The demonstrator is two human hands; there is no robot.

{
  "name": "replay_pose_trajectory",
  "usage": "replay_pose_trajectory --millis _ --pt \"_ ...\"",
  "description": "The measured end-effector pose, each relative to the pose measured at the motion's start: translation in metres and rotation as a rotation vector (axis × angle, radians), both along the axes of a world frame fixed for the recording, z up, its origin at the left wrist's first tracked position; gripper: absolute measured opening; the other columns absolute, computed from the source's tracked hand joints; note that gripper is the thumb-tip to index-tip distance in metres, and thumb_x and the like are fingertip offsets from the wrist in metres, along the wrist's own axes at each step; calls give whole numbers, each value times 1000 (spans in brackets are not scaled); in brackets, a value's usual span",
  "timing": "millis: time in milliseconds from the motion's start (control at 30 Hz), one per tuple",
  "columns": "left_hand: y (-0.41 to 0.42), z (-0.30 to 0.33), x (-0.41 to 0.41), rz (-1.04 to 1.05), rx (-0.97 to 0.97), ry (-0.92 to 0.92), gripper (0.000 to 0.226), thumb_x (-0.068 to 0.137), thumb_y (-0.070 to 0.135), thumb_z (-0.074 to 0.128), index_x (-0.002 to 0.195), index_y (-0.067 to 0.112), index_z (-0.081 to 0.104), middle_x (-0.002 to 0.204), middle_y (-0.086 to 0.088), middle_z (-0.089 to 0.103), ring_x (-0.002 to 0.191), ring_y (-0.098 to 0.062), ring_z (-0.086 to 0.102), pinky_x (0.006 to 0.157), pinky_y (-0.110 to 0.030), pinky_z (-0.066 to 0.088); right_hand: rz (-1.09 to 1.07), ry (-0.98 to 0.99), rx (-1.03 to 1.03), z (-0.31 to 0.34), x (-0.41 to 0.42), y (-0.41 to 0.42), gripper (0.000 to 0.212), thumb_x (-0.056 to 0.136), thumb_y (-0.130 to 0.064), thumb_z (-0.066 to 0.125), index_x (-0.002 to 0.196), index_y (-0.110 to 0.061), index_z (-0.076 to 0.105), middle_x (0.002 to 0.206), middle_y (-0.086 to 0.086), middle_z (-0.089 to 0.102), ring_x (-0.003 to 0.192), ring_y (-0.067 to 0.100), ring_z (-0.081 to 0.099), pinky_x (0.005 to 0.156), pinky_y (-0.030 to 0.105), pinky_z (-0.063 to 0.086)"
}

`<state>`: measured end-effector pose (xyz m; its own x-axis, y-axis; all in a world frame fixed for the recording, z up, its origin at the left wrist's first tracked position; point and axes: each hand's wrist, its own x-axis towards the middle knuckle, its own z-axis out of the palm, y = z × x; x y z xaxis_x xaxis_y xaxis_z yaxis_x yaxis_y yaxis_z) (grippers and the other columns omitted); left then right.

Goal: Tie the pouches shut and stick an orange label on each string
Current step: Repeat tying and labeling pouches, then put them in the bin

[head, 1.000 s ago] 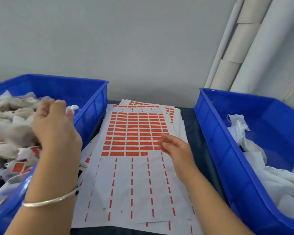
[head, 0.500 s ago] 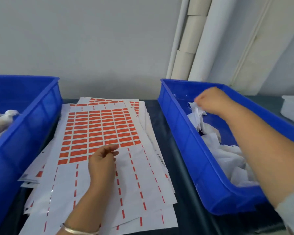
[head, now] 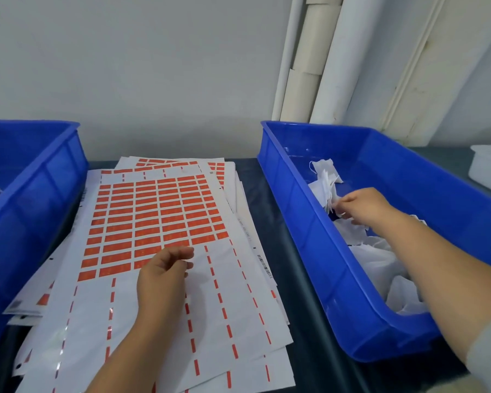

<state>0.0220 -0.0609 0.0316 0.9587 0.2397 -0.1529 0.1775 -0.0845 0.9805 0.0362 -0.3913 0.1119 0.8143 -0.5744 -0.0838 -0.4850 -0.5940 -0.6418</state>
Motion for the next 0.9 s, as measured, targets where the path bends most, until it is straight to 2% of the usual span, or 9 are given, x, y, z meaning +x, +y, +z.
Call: replay_pose_trajectory --millis 100,200,267,333,400,533,700,833,900 --pt "0 0 0 -4 14 -9 27 94 5 49 84 24 67 90 11 62 83 -12 57 60 -18 41 -3 3 14 -2 1 0 19 86 -14 61 90 2 71 98 18 70 95 36 65 86 46 53" --pt "-1 -2 -1 -7 26 -12 28 94 5 49 83 23 67 90 10 62 83 -11 57 59 -17 41 -41 -70 68 -4 4 0 25 85 -15 59 95 5 68 100 21 68 78 25 64 85 44 54" --pt "-2 -4 -2 -11 45 -13 29 94 5 49 83 24 67 89 10 62 83 -11 57 58 -17 41 -31 -97 57 -6 5 2 22 87 -18 61 87 1 71 96 19 69 74 22 61 84 43 54" --pt "-2 -5 -2 -16 65 -14 29 94 5 49 82 25 67 88 10 62 82 -11 56 58 -17 41 -29 -110 37 -5 4 5 20 87 -15 62 70 -11 71 88 14 70 75 23 61 83 43 53" --pt "-3 -5 -2 -18 77 -14 29 94 5 49 81 25 66 88 11 62 81 -10 56 59 -16 42 -45 -120 68 -4 4 5 23 87 -11 61 65 -16 68 83 10 68 80 25 64 84 42 54" --pt "-3 -5 -3 -42 91 -29 30 94 5 49 80 26 66 88 13 61 82 -9 56 61 -15 42 -75 -132 128 -5 4 4 17 88 -7 53 88 4 67 80 10 63 68 18 59 84 42 54" --pt "-2 -4 -4 -80 115 -46 30 94 6 49 80 27 64 89 15 60 83 -7 55 69 -19 44 -124 -201 204 -4 6 6 17 89 -11 48 73 -7 54 77 12 54 61 19 48 62 31 46" --pt "-1 -4 -3 -96 115 -52 30 94 7 49 80 28 64 89 14 60 84 -8 56 68 -18 43 -80 -156 228 -9 7 7 28 94 -31 56 73 -13 61 81 6 62 74 20 59 72 35 51" --pt "-1 -5 -3 -102 113 -53 30 94 6 49 79 28 64 89 15 60 84 -8 56 68 -18 44 -46 -154 190 -10 6 8 24 92 -25 60 72 -14 66 85 6 64 78 21 60 70 33 51"
